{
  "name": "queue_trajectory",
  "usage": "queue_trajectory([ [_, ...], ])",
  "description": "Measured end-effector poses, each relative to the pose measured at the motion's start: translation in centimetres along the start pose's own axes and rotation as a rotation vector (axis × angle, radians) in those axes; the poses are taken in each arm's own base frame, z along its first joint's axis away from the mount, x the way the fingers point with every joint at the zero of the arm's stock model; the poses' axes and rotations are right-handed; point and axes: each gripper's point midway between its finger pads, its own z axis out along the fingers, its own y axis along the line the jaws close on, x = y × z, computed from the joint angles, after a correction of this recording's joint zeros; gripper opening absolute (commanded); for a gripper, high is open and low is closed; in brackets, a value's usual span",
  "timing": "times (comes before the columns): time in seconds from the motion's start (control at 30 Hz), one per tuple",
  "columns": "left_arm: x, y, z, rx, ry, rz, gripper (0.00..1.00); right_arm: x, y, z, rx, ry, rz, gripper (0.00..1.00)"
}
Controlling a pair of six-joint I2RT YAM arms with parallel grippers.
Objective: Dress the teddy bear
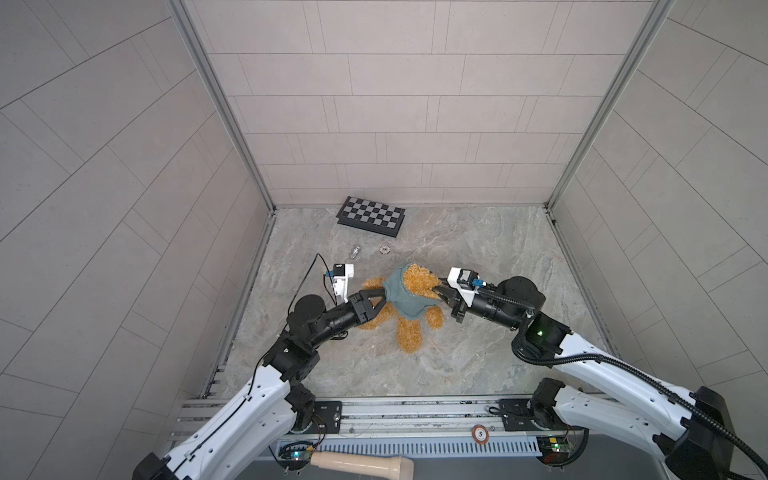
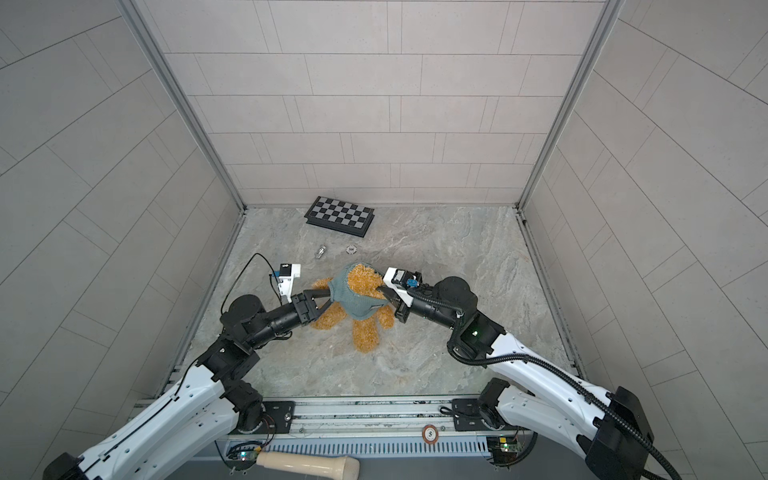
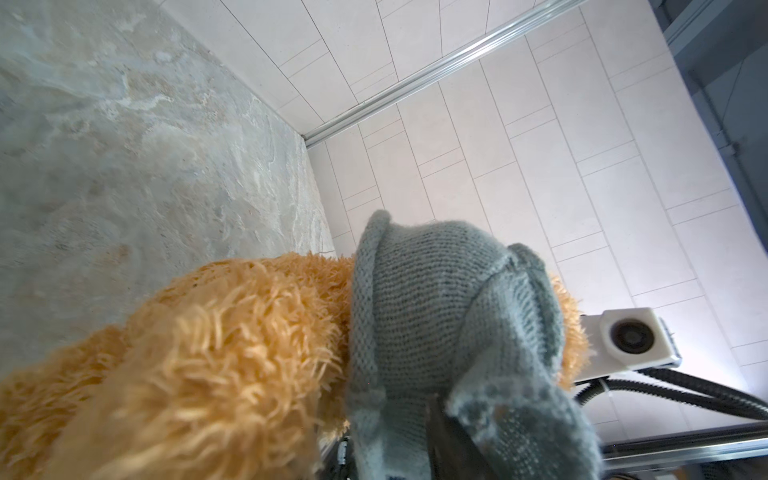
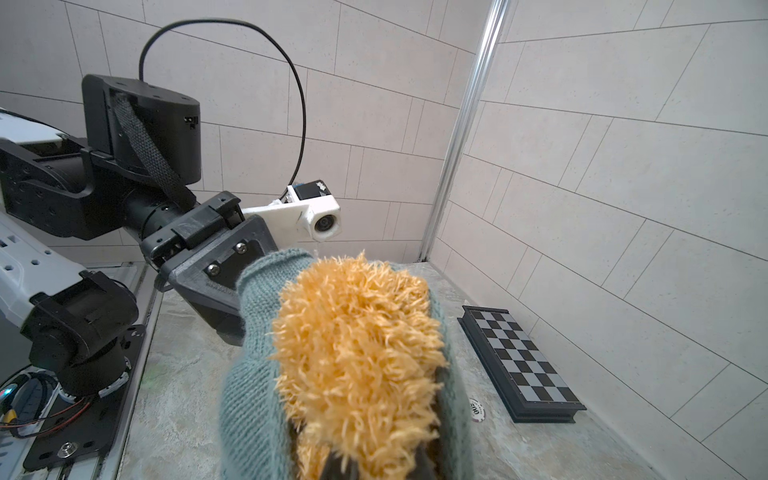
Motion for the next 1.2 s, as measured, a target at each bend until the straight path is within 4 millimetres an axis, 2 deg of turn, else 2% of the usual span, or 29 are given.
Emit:
queue_trajectory([
  [0.13,-0.1,-0.3,0.1,0.01,-0.003,-0.011,0.46,0.3,-0.2,-0.1,0.001,0.001,0.014,0.0],
  [0.37,-0.6,0.5,1.5,-0.019,0.012,-0.043,0.43,0.4,-0.1,-0.3,-0.001,-0.008,0.022,0.0],
  [0.53,-0.9,0.4,2.4,-0.017,0.017,-0.059,0.31,-0.1,-0.1,-0.5,0.004,-0.023,0.023,0.0],
  [0.67,-0.9,-0.6,2.9,-0.001,0.023,-0.047,0.04,0.1,-0.3,-0.6,0.017,-0.029,0.024,0.0],
  [0.7,-0.9,-0.7,3.0,-0.001,0.023,-0.043,0.0,0.3,-0.4,-0.6,0.022,-0.026,0.025,0.0],
  [0.83,-1.1,-0.3,3.0,-0.042,0.018,-0.02,0.0,0.4,-0.6,-0.9,0.039,-0.03,0.026,0.0],
  [1.07,-3.8,2.0,0.7,-0.253,-0.061,0.141,0.0,-1.3,-0.7,-2.4,0.057,-0.071,0.026,0.0],
  [1.2,-4.0,3.5,0.7,-0.317,-0.046,0.208,0.0,-1.0,-0.8,-2.9,0.06,-0.054,0.051,0.0],
])
